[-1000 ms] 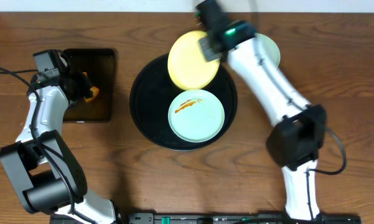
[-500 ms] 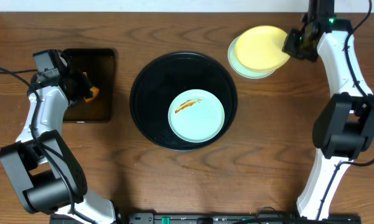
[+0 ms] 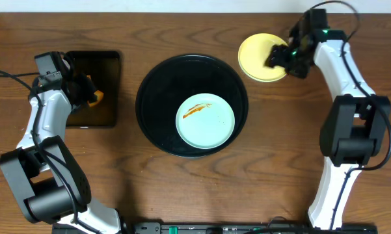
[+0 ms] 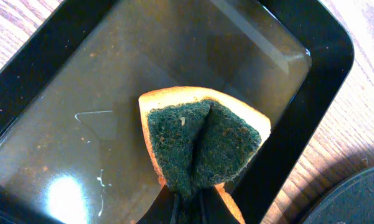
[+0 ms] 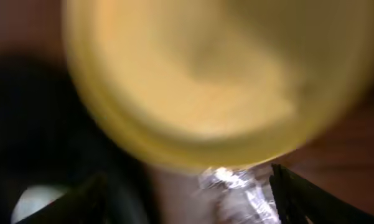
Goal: Clean dirty plates on tray and stack at the side
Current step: 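Release the yellow plate and move the right gripper to the last green plate, then grip the remaining green plate's rim with the right gripper and hold it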
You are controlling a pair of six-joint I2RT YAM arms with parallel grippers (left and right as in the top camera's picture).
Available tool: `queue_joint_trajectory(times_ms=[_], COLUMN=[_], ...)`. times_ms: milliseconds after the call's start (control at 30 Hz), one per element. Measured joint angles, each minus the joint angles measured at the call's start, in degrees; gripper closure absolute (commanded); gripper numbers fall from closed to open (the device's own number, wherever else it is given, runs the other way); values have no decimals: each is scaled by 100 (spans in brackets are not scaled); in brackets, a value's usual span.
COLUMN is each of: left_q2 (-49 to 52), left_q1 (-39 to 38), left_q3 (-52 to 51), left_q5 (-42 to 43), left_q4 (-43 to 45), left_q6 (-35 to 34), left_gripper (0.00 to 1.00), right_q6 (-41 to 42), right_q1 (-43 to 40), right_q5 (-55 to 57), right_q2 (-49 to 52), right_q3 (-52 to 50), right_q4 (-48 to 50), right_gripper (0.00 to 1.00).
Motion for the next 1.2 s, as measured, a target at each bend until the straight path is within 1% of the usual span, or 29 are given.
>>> queue_joint_trajectory(times_ms=[33, 67, 167, 200, 233, 267, 300, 400, 500, 533, 667, 800, 867, 967, 1200], left_q2=[0, 0, 0, 0, 0, 0, 0, 0, 0, 0, 0, 0, 0, 0, 0], left_q1=[0, 0, 0, 0, 0, 0, 0, 0, 0, 0, 0, 0, 0, 0, 0], left_q3=[0, 0, 0, 0, 0, 0, 0, 0, 0, 0, 0, 0, 0, 0, 0], left_q5=[-2, 0, -2, -2, -2, -2, 0, 0, -2, -2, 0, -2, 0, -2, -2], left_q4=[0, -2, 4, -4, 0, 0, 0, 0, -2, -2, 0, -15, -17, -20, -20], left_q6=[0, 0, 0, 0, 0, 0, 0, 0, 0, 0, 0, 0, 0, 0, 0], left_gripper=[92, 92, 92, 92, 92, 92, 92, 92, 92, 92, 92, 92, 92, 92, 92], right_q6=[-116, -254, -374, -330, -238, -68, 184, 1596, 2210, 2450, 2981, 3834, 4065, 4522, 4760], right_q1=[111, 297, 861, 1167, 1300, 1460, 1639, 2120, 2310, 2406, 2726, 3298, 3414, 3458, 3462], right_q5=[-251, -424, -551, -479, -398, -280, -90, 737, 1143, 1314, 1757, 1985, 1939, 1923, 1952], right_q2=[0, 0, 0, -2, -2, -2, -2, -2, -4, -44, -341, -570, -562, -542, -542], right_q3=[-9, -4, -26, -26, -26, -26, -26, -28, -28, -28, -92, -603, -907, -1233, -1255], right_q4=[-212, -560, -1178, -1384, -1447, -1539, -1606, -1958, -2127, -2229, -2273, -1908, -1633, -1587, -1585], right_gripper=[30, 35, 35, 36, 44, 57, 57, 57, 57, 56, 48, 50, 51, 50, 48])
